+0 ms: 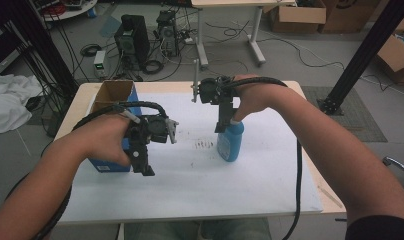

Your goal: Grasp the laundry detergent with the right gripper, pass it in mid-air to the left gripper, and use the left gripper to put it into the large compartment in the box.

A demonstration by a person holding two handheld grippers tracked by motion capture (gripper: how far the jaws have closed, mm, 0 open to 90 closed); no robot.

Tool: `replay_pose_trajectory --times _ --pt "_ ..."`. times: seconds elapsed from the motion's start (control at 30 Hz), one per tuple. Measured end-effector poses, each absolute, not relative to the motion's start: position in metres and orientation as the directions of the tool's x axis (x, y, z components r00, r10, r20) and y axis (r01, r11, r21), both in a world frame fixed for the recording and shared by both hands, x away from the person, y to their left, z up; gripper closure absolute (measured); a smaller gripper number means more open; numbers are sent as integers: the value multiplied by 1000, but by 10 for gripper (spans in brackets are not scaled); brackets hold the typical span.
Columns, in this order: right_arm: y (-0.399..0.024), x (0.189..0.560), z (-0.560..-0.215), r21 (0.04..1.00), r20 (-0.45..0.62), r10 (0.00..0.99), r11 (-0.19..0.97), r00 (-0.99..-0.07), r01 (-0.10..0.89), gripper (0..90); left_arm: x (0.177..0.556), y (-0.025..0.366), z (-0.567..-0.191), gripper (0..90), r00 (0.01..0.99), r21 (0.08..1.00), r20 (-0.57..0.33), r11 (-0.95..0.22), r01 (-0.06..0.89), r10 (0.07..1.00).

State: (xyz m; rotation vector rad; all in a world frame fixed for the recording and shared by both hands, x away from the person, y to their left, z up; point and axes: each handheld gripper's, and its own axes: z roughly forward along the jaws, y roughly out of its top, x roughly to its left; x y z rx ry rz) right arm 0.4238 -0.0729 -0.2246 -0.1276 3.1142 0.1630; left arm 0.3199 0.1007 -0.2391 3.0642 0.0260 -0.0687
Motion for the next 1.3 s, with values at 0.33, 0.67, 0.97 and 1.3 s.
replay_pose_trajectory --times 0.33,0.67,0.97,1.3 --pt "-77 427 -225 192 -30 -59 979 -998 -63 0 319 102 -239 1 999 70 -40 -997 16 14" --pt "-94 434 -216 441 -46 48 897 -998 23 0 315 106 -241 1 999 69 -41 -997 18 15" --pt "-127 439 -215 695 -52 213 709 -976 118 0 309 101 -240 1 999 69 -40 -998 7 5" --pt "-194 438 -215 836 12 361 509 -932 208 0 306 99 -238 1 1000 72 -29 -997 -2 -4"
